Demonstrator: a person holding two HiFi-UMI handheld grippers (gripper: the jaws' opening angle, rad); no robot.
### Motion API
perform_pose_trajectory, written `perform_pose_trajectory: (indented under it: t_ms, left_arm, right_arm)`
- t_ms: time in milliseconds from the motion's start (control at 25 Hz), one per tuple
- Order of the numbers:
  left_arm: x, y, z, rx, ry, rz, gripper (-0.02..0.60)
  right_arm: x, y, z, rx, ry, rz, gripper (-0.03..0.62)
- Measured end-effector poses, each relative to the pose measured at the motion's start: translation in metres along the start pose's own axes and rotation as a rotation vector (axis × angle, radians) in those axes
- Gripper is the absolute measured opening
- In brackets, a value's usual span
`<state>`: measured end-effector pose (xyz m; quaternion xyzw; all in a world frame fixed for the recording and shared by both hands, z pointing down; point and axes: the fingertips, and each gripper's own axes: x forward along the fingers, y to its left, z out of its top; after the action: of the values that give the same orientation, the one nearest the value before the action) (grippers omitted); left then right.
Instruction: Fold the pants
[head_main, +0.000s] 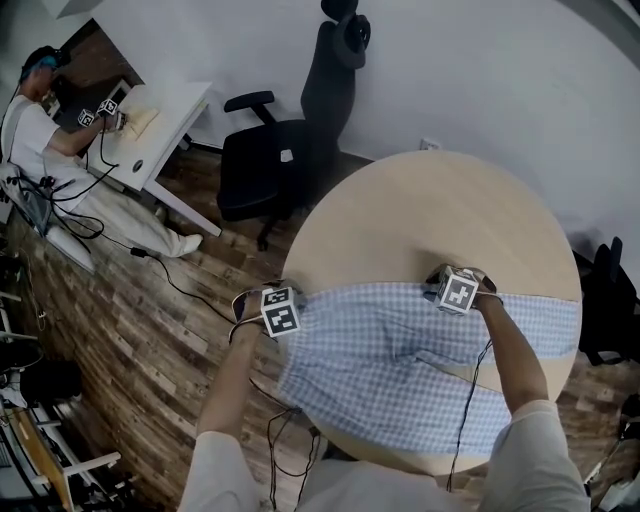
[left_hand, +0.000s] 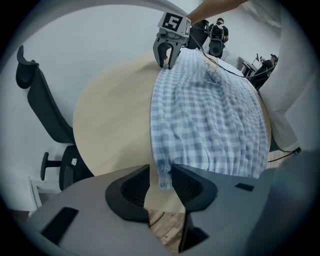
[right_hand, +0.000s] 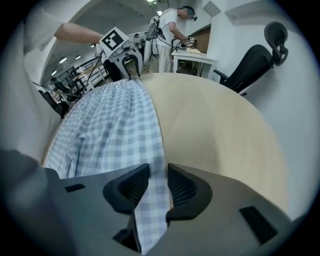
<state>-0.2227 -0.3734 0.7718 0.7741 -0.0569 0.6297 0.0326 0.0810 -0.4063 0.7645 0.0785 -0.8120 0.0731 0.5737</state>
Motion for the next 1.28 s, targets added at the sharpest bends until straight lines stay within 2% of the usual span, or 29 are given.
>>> perform_pose_trajectory:
  t_ms: [120,280,400,480,640,840,1000,1160,1280]
  left_arm:
    - [0.001,0.001,0.002,-0.023,0.008,-0.065,0.147]
    - [0.001,-0.004,0.003,-0.043,0.008,-0.160,0.114]
    - [0.001,-0.006,0.005,-0.022,0.012,-0.183,0.077]
    - [0.001,-0.007,0.005,0.013,0.021,-0.175,0.064]
    - [-0.002,0.010,0.004,0.040,0.034,-0.122,0.057]
    - [-0.010,0.054,0.011,0.050,0.052,0.011,0.055]
    - [-0.024,0.077,0.024,0.071,0.043,0.095,0.054]
    - [-0.038,0.073,0.029,0.109,0.015,0.169,0.054]
    - [-0.053,0.058,0.028,0.151,-0.012,0.248,0.055]
  right_arm:
    - [-0.002,0.000,0.001,0.062,-0.021,0.070,0.127]
    - [-0.001,-0.003,0.002,0.039,0.000,0.112,0.100]
    - [0.000,-0.004,0.003,0.006,0.024,0.131,0.037]
    - [0.000,-0.003,0.002,-0.018,0.029,0.126,0.035]
    - [-0.010,-0.019,0.004,-0.056,0.019,0.030,0.034]
    - [-0.030,-0.057,0.018,-0.085,-0.006,-0.158,0.034]
    - [-0.050,-0.069,0.025,-0.096,-0.029,-0.242,0.034]
    - [-0.072,-0.062,0.028,-0.077,-0.078,-0.304,0.034]
    - [-0.095,-0.036,0.033,-0.076,-0.132,-0.385,0.034]
